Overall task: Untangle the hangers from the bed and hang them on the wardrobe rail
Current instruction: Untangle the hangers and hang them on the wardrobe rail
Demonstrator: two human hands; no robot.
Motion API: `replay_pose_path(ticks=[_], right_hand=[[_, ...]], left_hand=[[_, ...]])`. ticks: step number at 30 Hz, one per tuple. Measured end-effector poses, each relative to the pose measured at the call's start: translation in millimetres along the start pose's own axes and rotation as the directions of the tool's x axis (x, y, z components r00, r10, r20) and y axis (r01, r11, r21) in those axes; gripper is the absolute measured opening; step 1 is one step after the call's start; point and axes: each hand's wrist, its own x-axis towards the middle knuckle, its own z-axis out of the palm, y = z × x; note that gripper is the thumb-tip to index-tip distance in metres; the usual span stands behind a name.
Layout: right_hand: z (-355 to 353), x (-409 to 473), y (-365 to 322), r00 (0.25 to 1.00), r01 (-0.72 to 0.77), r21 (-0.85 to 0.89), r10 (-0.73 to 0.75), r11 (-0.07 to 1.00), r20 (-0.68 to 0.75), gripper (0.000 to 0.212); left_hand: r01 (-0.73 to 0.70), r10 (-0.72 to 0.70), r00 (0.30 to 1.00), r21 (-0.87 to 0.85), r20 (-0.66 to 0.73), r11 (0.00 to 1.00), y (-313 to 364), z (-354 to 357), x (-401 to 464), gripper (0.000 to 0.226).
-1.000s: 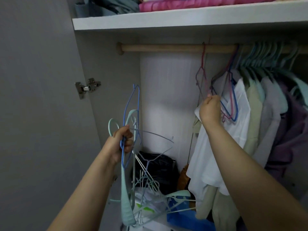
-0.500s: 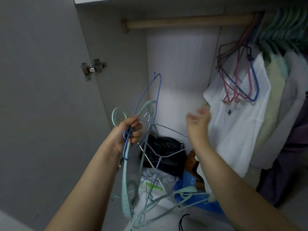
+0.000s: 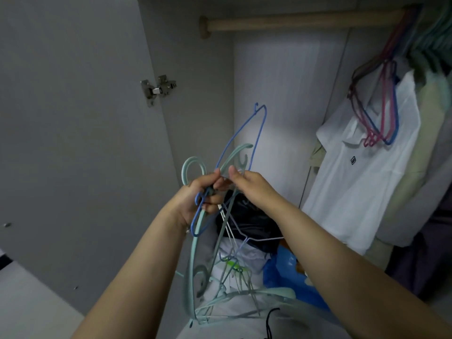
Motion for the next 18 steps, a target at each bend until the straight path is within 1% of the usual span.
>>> replay_pose_path(ticks=[1, 2, 4, 6, 8, 10, 12, 14, 15, 18], right_hand=[[-0.8, 0.9, -3.7, 0.999, -0.049, 0.021, 0.05, 0.999, -0.015, 0.099], [-2.2, 2.5, -6.8, 0.996, -0.088, 0.04, 0.089, 0.995, -0.032, 0.097], [-6.8, 1.9, -12.3, 0.99, -0.135, 0.077, 0.138, 0.988, -0.027, 0.082], [-11.8, -2.6, -15.4, 0.989, -0.144, 0.082, 0.141, 0.986, 0.033, 0.066], [-15.0, -7.4, -17.8, 0.987, -0.148, 0.045, 0.145, 0.988, 0.075, 0.053], [-15.6, -7.1, -17.3, 0.986, -0.162, 0.002, 0.162, 0.987, 0.041, 0.043], [-14.7, -5.4, -15.5, 0.986, -0.169, -0.054, 0.168, 0.984, -0.013, 0.039], [-15.3, -4.1, -12.6, 0.986, -0.167, -0.073, 0.167, 0.983, -0.014, 0.039], [-16.7, -4.2, -9.8, 0.985, -0.173, -0.069, 0.172, 0.983, -0.021, 0.039], [-25.1, -5.5, -0.5, 0.976, -0.216, -0.031, 0.215, 0.976, -0.039, 0.039]], left_hand=[[0.001, -0.001, 1.0, 0.018, 0.015, 1.0, -2.1, 1.2, -0.6, 0.034], [0.005, -0.007, 0.999, 0.052, 0.033, 0.999, -3.6, 3.5, -1.9, 0.033], [0.015, -0.024, 0.998, 0.143, 0.063, 0.99, -6.6, 7.5, -4.1, 0.033], [0.008, -0.026, 0.997, 0.23, 0.075, 0.973, -8.1, 9.4, -5.6, 0.035], [-0.008, -0.013, 0.998, 0.317, 0.063, 0.948, -8.8, 8.7, -5.4, 0.038], [0.004, -0.028, 0.998, 0.389, 0.057, 0.921, -9.4, 8.4, -5.1, 0.045], [0.006, -0.029, 0.999, 0.46, 0.044, 0.888, -11.3, 12.5, -5.7, 0.055], [-0.006, 0.016, 1.0, 0.506, -0.014, 0.862, -13.3, 16.4, -4.8, 0.054], [-0.022, 0.065, 0.995, 0.502, -0.069, 0.865, -14.2, 15.2, -3.6, 0.051], [-0.095, 0.22, 0.946, 0.447, -0.239, 0.89, -8.3, -0.7, 2.7, 0.033]])
